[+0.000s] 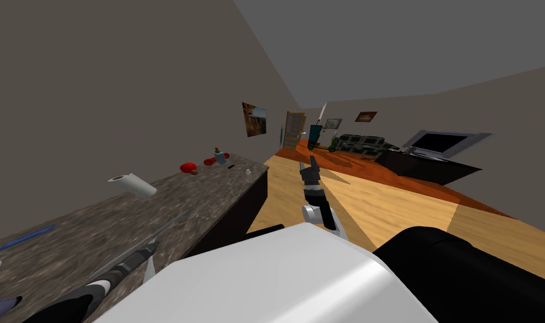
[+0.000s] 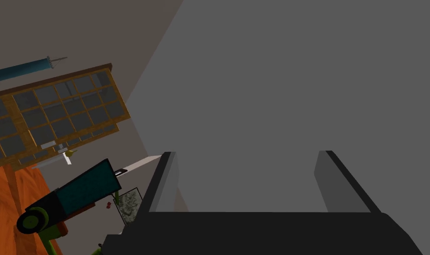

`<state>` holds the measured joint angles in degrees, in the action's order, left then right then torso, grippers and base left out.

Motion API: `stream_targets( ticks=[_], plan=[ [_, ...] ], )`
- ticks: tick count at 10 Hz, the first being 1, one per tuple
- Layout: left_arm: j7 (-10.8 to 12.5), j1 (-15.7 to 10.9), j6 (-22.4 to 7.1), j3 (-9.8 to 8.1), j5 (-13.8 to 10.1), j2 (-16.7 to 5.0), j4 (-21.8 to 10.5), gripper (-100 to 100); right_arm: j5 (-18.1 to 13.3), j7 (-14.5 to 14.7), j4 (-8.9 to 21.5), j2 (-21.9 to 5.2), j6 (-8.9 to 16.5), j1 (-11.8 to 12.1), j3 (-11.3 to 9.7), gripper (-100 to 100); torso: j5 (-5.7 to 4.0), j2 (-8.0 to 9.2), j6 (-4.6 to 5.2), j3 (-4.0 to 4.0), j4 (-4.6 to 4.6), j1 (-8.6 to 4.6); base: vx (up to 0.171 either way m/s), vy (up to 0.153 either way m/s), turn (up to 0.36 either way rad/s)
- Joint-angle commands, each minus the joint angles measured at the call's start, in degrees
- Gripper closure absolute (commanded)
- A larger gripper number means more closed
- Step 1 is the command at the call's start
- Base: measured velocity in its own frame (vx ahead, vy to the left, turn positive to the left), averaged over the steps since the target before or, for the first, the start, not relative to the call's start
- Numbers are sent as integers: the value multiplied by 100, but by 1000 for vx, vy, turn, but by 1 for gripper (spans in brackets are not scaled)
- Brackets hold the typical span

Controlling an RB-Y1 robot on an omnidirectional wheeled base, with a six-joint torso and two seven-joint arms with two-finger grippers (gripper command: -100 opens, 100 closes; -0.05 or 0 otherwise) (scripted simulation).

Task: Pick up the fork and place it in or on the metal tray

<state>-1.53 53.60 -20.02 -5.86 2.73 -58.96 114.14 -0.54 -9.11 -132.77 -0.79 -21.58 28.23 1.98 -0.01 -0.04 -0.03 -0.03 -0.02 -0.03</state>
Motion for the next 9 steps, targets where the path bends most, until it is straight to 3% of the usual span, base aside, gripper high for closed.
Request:
stream_targets(
  ticks=[1,2,9],
  plan=[
    [0,0,0,0,0,0,0,0,0,0,0,0,0,0,0,0,0,0,0,0,0,0,0,0,0],
    [-56,-46,163,-101,-76,-113,-76,100,0,0,0,0,0,0,0,0,0,7,-1,4,2,0,-59,50,-140],
    [-402,-246,1005,-563,-436,-648,-501,100,0,0,1,-1,1,-2,1,0,-3,64,25,41,20,42,-134,117,-132]
  ],
)
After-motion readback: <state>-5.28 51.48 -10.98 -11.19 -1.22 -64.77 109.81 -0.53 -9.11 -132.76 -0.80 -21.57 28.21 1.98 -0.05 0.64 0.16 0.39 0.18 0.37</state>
